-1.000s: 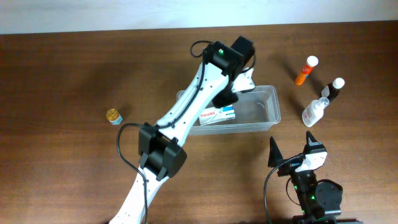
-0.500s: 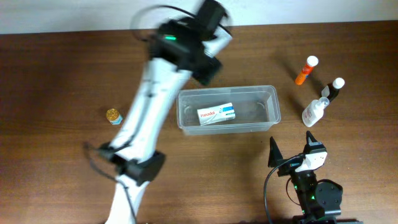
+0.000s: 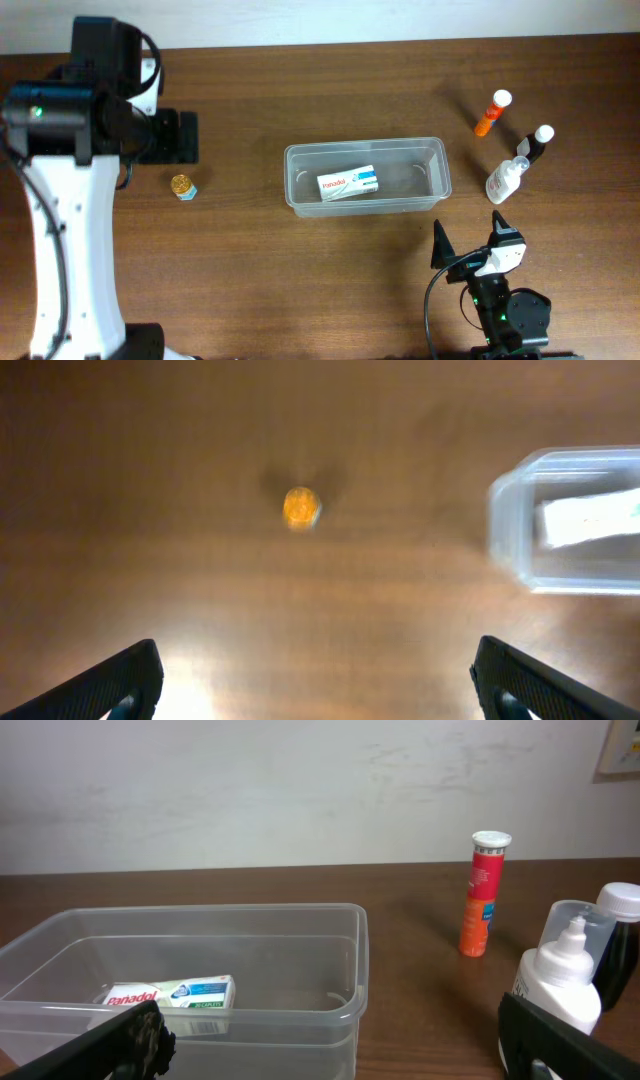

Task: Pack container
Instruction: 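Move the left gripper back to the small gold-lidded jar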

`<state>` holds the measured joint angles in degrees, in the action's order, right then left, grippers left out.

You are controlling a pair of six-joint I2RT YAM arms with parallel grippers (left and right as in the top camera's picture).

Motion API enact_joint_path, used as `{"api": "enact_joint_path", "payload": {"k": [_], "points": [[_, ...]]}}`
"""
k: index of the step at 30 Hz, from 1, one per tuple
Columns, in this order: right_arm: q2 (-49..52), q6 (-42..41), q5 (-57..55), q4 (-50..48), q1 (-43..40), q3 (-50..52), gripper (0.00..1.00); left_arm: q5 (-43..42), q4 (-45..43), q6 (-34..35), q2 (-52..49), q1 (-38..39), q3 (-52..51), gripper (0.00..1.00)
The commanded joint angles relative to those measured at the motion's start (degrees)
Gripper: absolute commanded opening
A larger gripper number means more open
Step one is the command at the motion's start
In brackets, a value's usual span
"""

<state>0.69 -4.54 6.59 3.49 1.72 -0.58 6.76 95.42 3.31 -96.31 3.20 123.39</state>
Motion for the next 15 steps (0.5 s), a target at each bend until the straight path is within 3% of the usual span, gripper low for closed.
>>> {"api": "enact_joint_path", "payload": {"k": [1,8,15], "points": [[-0.37,-0.37,0.50,0.37,0.52,0.26,0.98,-6.64,-3.39,1.40,-1.14,-4.15,-8.35,0.99],[-0.37,-0.35,0.50,0.37,0.52,0.26,0.98,-7.48,-12.37,2.27,-1.33,-9.57,-20.31,0.99],[-0.37,-0.35,0.50,0.37,0.52,0.26,0.98,-8.70,-16.41,2.27,-1.88,-13.62,-25.44,0.99]]}}
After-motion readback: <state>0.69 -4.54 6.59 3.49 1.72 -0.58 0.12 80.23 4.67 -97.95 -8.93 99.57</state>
